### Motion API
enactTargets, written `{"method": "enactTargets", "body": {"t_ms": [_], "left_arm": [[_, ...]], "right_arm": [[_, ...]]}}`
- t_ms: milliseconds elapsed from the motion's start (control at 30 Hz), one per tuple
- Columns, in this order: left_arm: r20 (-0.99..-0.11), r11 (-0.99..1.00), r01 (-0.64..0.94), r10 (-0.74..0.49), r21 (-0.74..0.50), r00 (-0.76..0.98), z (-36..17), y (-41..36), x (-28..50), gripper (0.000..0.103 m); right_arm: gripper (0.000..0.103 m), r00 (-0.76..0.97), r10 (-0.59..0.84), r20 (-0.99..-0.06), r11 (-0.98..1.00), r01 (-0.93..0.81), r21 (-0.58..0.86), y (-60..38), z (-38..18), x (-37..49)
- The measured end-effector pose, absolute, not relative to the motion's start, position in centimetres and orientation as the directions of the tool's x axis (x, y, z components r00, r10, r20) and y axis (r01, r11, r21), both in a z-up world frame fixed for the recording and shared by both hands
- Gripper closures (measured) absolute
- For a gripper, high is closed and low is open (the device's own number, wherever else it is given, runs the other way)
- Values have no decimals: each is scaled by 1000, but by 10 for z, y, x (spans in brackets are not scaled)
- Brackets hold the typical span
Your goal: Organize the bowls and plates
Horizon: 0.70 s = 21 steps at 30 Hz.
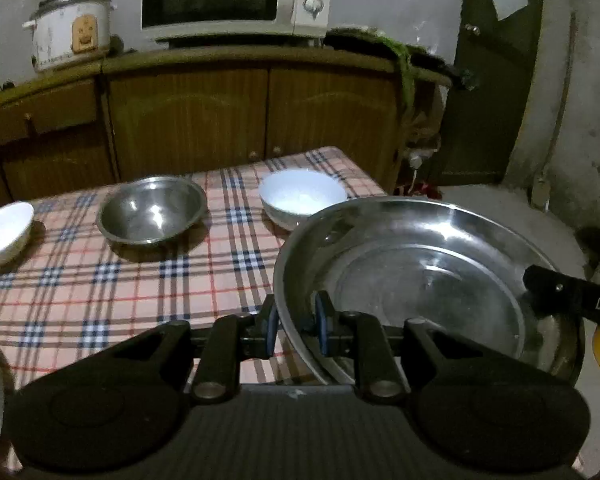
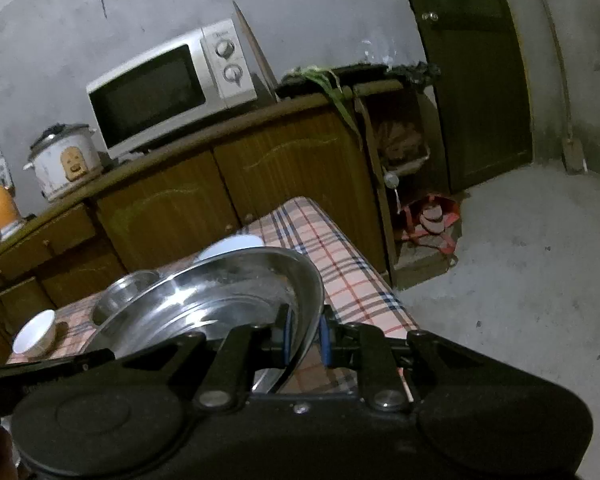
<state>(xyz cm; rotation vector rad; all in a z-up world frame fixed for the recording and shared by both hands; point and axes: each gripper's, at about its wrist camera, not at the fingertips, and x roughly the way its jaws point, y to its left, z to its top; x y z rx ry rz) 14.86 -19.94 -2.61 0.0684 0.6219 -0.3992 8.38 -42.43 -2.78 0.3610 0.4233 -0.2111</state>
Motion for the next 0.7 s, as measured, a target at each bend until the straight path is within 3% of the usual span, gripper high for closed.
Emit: {"method": "enactTargets", "body": {"t_ms": [700], "left_arm": [[-510,940,340,-295,-6,808,1,-150,92,83]], "right_arm": [[83,922,-91,-377,937,208,282,-370,0,32]]}}
